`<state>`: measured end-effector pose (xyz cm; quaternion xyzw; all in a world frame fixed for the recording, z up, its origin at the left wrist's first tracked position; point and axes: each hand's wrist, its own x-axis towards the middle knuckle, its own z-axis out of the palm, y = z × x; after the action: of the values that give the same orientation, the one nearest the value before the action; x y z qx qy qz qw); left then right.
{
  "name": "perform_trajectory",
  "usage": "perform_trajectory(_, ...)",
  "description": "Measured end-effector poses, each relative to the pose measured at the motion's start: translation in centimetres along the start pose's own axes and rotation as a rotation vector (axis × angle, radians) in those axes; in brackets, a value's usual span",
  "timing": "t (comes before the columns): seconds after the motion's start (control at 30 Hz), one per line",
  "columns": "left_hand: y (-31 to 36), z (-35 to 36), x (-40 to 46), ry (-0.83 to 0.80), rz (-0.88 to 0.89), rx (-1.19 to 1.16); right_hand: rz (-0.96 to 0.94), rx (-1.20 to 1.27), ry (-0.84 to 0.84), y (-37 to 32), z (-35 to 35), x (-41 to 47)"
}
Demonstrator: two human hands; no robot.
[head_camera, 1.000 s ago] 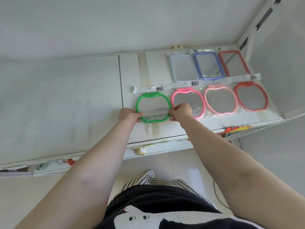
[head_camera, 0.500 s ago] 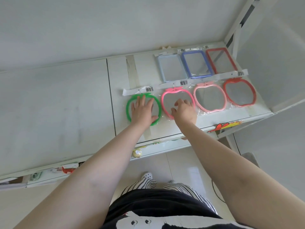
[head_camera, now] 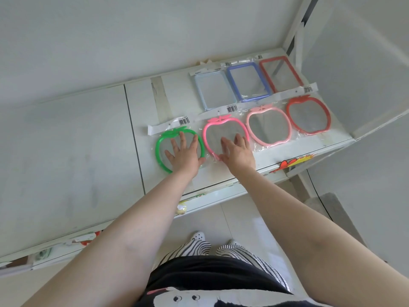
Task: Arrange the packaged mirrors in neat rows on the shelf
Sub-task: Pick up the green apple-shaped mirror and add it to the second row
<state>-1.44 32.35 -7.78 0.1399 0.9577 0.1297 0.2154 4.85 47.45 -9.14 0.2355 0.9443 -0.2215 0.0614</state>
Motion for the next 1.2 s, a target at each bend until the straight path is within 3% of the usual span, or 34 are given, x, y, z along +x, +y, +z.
perform_trajectory(0.13,0.1,-0.1,-0.2,0.010,0.005,0.019,-0.025,-0.018,0.029,-0.2,-0.4,-0.2)
perform_trajectory(0.33,2.8,-0.3,-0.3,0.191,0.114,0.005,-0.011,0.046,0.218,1.7,-3.4,-0.4)
perform_trajectory(0.57,10.8,1.0,1.6,0.113,0.230,0.039,0.198,0.039,0.236,10.3,-9.2,2.2)
perform_trajectory(0.87,20.5,3.8,4.6,0.023,0.056,-0.025,0.196,-0.004,0.133,19.6,-13.7,7.3)
perform_trajectory(1.03,21.4,5.6,5.1,0.003,0.012,0.015,0.117,-0.165,-0.039,21.9,-14.0,8.5)
perform_trajectory(1.2,21.7,5.6,4.8,0.011,0.017,0.016,0.094,-0.205,-0.099,22.5,-13.8,8.2)
